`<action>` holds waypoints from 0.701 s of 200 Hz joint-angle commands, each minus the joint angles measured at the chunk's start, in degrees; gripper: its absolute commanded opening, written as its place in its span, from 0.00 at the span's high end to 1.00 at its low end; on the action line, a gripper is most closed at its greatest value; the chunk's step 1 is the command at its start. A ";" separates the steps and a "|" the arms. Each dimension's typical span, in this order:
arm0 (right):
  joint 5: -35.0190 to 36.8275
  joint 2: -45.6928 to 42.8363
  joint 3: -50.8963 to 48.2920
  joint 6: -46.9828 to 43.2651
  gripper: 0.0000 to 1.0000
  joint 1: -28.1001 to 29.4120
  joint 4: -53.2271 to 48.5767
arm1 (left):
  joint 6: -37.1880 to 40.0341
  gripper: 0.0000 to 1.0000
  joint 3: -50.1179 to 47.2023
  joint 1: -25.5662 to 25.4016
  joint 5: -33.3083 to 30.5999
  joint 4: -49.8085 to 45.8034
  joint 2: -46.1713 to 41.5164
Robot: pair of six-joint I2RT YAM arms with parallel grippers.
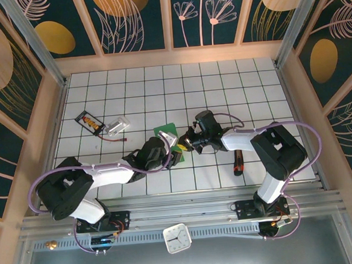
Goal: Fold a paper plane with a square sheet of paper (pick it up from the middle)
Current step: Fold the triangle a second time at the center of the table.
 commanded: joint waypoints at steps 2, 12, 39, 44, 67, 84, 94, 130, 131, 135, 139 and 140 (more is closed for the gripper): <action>-0.59 1.01 -0.99 0.80 1.00 -0.44 1.15 | 0.22 0.53 1.43 -0.29 -0.16 -0.94 0.65; -0.58 1.06 -1.15 0.90 1.00 -0.44 1.22 | 0.06 0.57 1.61 -0.36 0.18 -1.18 0.80; -0.56 1.18 -1.34 0.89 1.00 -0.45 1.32 | -0.07 0.64 2.24 -0.31 0.78 -1.42 1.17; -0.58 1.26 -1.35 0.88 1.00 -0.47 1.40 | -0.07 0.65 2.31 -0.35 0.91 -1.41 1.32; -0.67 1.31 -1.68 1.09 1.00 -0.48 1.82 | 0.02 0.71 2.79 -0.31 1.12 -1.66 2.06; -0.49 1.26 -1.94 1.08 1.00 -0.53 1.72 | 0.20 0.76 3.02 -0.30 1.01 -2.09 2.38; -0.42 1.27 -2.10 1.16 1.00 -0.55 1.69 | 0.19 0.79 2.96 -0.31 1.22 -2.07 2.42; -0.41 1.53 -2.26 1.32 1.00 -0.53 2.03 | 0.19 0.89 2.75 -0.29 2.60 -1.60 2.52; -0.41 1.47 -2.29 1.33 1.00 -0.52 2.04 | 0.19 0.89 2.75 -0.33 2.64 -1.58 2.56; -0.41 1.47 -2.26 1.27 1.00 -0.53 2.04 | 0.19 0.90 2.68 -0.35 2.84 -1.39 2.60; -0.41 1.45 -2.22 1.25 1.00 -0.58 2.06 | 0.19 0.90 2.59 -0.34 3.00 -1.24 2.60; -0.41 1.40 -2.26 1.25 1.00 -0.67 2.04 | 0.19 0.91 2.54 -0.35 3.06 -1.18 2.60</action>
